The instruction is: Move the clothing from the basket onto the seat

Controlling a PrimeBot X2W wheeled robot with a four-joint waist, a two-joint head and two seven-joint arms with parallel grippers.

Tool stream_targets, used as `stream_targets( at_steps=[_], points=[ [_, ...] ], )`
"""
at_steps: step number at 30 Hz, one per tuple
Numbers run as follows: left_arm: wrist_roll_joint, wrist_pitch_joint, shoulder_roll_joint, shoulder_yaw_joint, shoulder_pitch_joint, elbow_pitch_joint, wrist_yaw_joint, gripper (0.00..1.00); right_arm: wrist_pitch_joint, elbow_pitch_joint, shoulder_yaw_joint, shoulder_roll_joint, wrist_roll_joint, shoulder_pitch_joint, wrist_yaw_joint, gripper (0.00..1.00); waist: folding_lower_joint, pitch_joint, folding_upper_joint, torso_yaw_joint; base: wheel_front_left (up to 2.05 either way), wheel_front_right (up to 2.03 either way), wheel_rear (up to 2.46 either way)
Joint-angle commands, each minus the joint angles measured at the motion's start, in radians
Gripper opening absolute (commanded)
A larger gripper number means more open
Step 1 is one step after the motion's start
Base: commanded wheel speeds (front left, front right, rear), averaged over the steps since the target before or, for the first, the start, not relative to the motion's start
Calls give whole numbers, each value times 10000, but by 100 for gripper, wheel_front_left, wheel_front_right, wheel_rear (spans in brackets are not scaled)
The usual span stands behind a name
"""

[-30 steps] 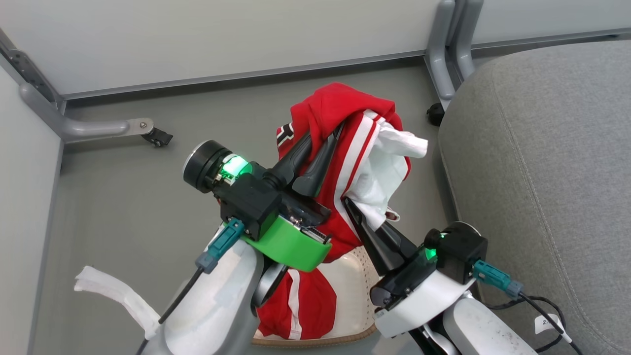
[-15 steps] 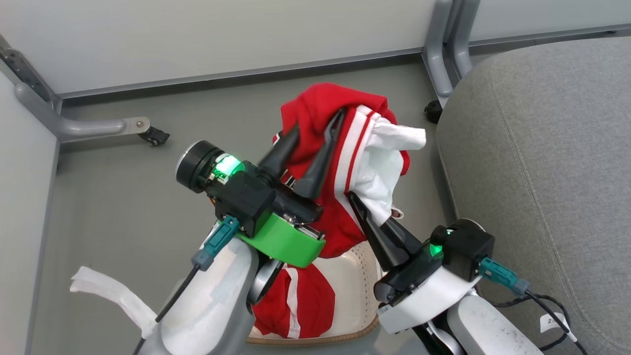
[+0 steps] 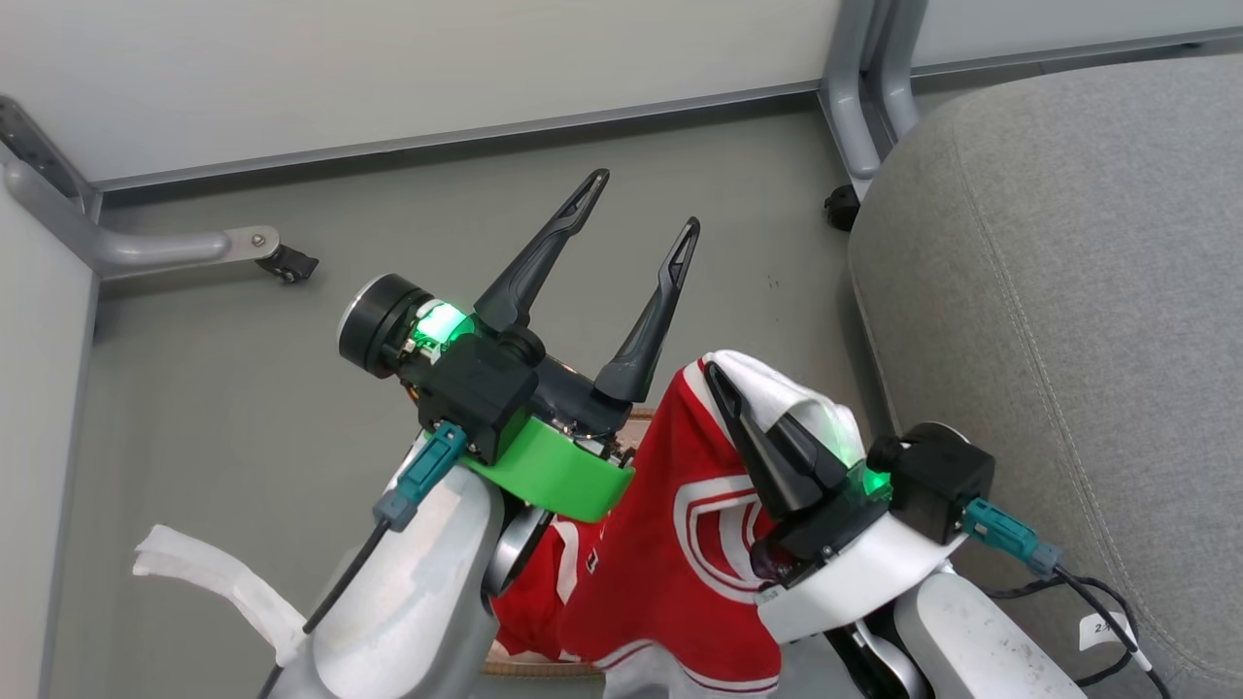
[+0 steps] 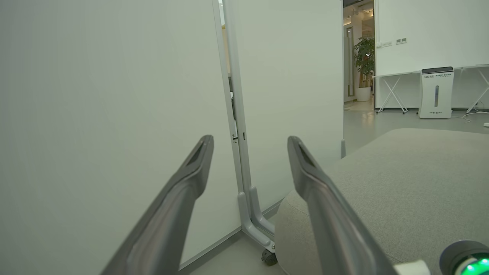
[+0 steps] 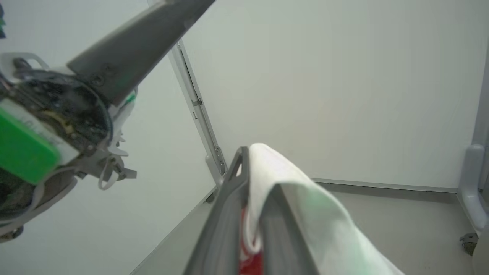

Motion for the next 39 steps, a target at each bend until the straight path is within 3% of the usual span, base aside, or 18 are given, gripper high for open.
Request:
stream_targets(
  at_steps=[1, 20, 39],
  points=[
    [10, 1, -10, 42, 47, -5, -44, 100, -24, -50, -48, -8, -47, 12, -3, 0, 0, 28, 0, -41, 0, 0, 0],
    [121, 5, -2, 14, 197, 172, -31, 100, -24, -305, -1094, 44, -411, -229, -3, 0, 0, 182, 0, -837, 0, 0, 0],
    [191, 5, 107, -609, 98, 561, -41, 100, -24, -775, -2982, -33, -761, -440, -3, 0, 0, 756, 0, -2514, 0, 0, 0]
  ],
)
